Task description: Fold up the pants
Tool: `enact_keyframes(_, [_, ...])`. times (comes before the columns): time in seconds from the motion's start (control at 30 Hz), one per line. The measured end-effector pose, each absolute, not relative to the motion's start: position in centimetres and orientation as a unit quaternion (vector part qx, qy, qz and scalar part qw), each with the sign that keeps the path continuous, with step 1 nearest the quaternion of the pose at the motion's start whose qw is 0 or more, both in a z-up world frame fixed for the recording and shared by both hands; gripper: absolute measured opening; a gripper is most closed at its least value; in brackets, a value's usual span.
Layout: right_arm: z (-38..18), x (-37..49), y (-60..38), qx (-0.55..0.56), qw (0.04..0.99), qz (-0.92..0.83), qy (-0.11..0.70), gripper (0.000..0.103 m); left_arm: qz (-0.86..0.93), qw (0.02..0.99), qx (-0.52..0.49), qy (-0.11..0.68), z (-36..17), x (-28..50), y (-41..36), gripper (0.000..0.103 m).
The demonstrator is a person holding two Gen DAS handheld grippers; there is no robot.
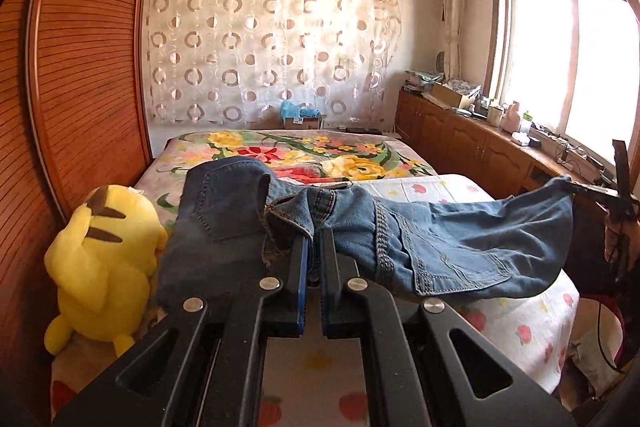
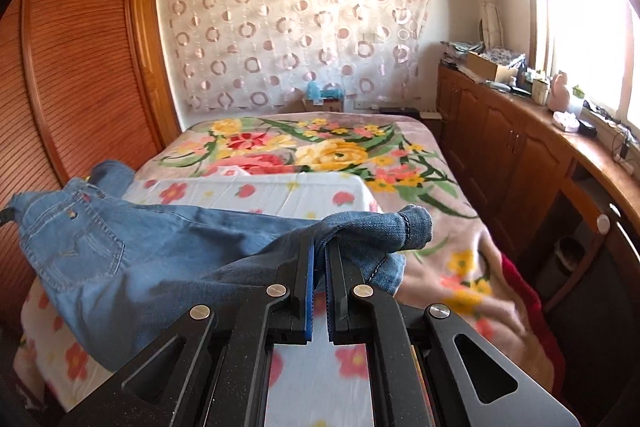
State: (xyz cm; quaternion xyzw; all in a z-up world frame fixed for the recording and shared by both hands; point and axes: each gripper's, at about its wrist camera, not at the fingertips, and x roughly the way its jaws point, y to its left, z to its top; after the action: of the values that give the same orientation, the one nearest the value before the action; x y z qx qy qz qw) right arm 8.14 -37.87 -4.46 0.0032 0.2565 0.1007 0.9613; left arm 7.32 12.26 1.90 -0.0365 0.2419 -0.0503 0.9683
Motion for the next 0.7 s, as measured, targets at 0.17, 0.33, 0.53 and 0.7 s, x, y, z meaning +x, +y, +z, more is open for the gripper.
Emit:
enact_keyframes(0.17, [-5.6,5.0,-39.5,0.014,0.959,0.114,0.258,0.004,-0.05,0.969,-0.048,0.237,1.6,4.6,13.1,0.006])
enact_keyframes(0.33, [-6.2,3.4,-40.7,0.028,0.955,0.125,0.267,0.004,-0.048,0.964,-0.045,0.259,0.2,3.0,13.5,0.006])
enact_keyframes(0.53, [-9.3,4.0,-41.9,0.058,0.942,0.118,0.309,0.004,-0.043,0.947,-0.04,0.315,-4.2,3.6,13.7,0.006])
enact_keyframes(0.7, [-12.2,5.7,-42.2,0.068,0.929,0.101,0.35,0.004,-0.032,0.941,-0.028,0.336,-6.0,4.0,13.3,0.01])
